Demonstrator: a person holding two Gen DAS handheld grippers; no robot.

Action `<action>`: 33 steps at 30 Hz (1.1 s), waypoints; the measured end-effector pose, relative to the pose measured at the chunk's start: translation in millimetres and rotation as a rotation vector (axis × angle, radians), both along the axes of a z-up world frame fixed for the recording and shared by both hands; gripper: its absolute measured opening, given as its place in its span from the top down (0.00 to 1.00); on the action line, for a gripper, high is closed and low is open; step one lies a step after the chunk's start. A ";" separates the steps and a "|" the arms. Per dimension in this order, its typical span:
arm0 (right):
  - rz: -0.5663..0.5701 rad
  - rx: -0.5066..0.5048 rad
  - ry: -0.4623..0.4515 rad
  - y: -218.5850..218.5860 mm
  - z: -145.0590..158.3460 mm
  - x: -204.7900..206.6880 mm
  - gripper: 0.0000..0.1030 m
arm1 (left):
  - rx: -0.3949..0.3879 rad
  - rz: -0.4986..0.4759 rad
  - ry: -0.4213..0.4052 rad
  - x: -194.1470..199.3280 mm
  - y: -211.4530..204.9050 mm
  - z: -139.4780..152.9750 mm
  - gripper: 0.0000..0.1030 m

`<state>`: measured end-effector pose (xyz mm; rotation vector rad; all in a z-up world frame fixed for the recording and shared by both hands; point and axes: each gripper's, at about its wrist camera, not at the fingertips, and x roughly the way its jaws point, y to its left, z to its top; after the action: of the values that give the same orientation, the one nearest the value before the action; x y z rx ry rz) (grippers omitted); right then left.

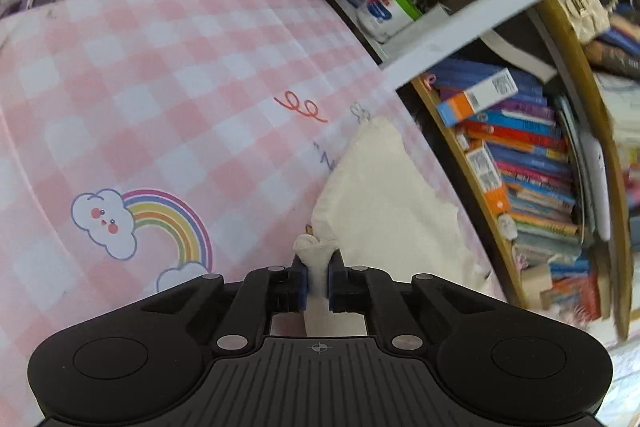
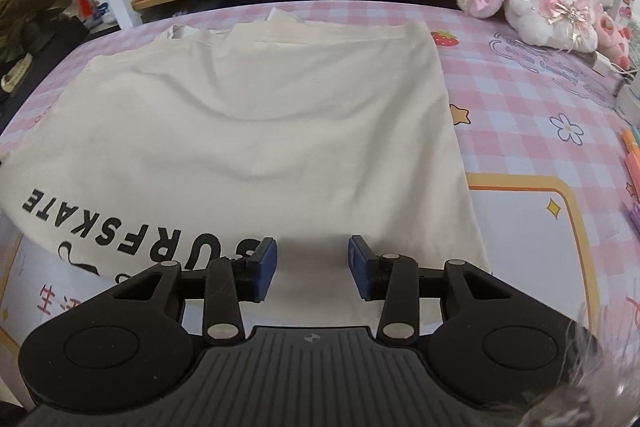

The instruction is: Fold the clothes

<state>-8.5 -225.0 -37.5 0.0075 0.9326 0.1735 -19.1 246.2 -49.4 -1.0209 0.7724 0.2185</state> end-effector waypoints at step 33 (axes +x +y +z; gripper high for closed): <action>-0.099 -0.006 -0.095 39.4 14.2 -12.6 0.51 | -0.201 -0.078 -0.036 -1.5 26.0 -24.1 0.81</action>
<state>-21.1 -185.7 -23.3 0.0392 0.8358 0.0781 -20.5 272.1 -73.5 -1.1785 0.8108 0.0556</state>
